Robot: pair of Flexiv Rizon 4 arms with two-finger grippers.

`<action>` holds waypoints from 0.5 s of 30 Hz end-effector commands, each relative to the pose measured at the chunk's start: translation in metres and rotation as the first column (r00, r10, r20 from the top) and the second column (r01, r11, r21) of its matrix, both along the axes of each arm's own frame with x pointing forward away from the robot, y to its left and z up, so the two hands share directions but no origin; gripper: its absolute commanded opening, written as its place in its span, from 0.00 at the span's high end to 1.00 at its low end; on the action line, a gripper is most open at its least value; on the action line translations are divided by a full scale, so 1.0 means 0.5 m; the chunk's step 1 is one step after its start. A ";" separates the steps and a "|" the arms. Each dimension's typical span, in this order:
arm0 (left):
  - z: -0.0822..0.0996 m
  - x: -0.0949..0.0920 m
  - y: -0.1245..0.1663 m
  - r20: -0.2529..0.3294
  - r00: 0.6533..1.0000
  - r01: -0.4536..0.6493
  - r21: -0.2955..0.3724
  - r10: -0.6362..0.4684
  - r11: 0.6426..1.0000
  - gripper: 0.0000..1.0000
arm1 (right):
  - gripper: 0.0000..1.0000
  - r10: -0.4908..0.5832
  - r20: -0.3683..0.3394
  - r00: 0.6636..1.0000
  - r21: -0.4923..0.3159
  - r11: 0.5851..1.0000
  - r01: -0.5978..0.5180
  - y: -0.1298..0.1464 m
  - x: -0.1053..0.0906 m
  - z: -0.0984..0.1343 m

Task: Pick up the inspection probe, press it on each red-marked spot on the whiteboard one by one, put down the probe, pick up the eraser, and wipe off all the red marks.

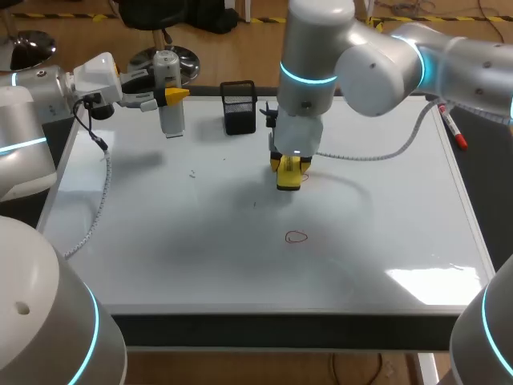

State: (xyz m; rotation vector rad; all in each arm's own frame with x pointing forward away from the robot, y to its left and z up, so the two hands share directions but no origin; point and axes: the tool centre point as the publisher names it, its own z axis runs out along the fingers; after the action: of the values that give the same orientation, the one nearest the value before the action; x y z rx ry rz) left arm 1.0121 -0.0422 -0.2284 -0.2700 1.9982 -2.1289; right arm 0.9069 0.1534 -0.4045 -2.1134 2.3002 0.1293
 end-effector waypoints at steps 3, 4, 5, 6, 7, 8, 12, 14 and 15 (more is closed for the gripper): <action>0.001 0.000 -0.001 0.001 1.000 -0.001 -0.001 0.001 1.000 1.00 | 1.00 0.000 -0.009 1.000 -0.006 1.000 0.000 0.001 0.004 -0.018; 0.001 0.000 -0.001 0.001 1.000 -0.001 -0.001 0.001 1.000 1.00 | 1.00 0.000 -0.011 1.000 -0.007 1.000 0.000 0.001 0.004 -0.020; 0.001 0.000 -0.001 0.001 1.000 -0.001 -0.001 0.001 1.000 1.00 | 1.00 0.001 -0.012 1.000 -0.007 1.000 -0.001 0.001 0.003 -0.022; 0.001 0.000 -0.001 0.001 1.000 -0.001 -0.001 0.001 1.000 1.00 | 1.00 0.003 -0.017 1.000 -0.008 1.000 -0.004 0.002 0.001 -0.025; 0.001 0.000 -0.001 0.001 1.000 -0.001 -0.001 0.001 1.000 1.00 | 1.00 0.004 -0.021 1.000 -0.005 1.000 -0.004 0.002 0.000 -0.027; 0.001 0.000 -0.001 0.001 1.000 -0.001 -0.001 0.001 1.000 1.00 | 1.00 0.004 -0.023 1.000 -0.004 1.000 -0.004 0.002 -0.001 -0.030; 0.001 0.000 -0.001 0.001 1.000 -0.001 -0.001 0.001 1.000 1.00 | 1.00 0.010 -0.029 1.000 -0.005 1.000 -0.010 0.005 -0.005 -0.034; 0.001 0.000 -0.001 0.001 1.000 -0.001 -0.001 0.001 1.000 1.00 | 1.00 0.012 -0.030 0.999 -0.005 1.000 -0.012 0.005 -0.005 -0.034; 0.001 0.000 -0.001 0.001 1.000 -0.001 -0.001 0.001 1.000 1.00 | 1.00 0.012 -0.031 0.999 -0.005 1.000 -0.012 0.004 -0.005 -0.036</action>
State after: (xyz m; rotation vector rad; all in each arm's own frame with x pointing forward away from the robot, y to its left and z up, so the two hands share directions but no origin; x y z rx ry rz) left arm 1.0120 -0.0422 -0.2283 -0.2700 1.9983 -2.1289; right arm 0.9028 0.1548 -0.4215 -2.1390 2.3076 0.1603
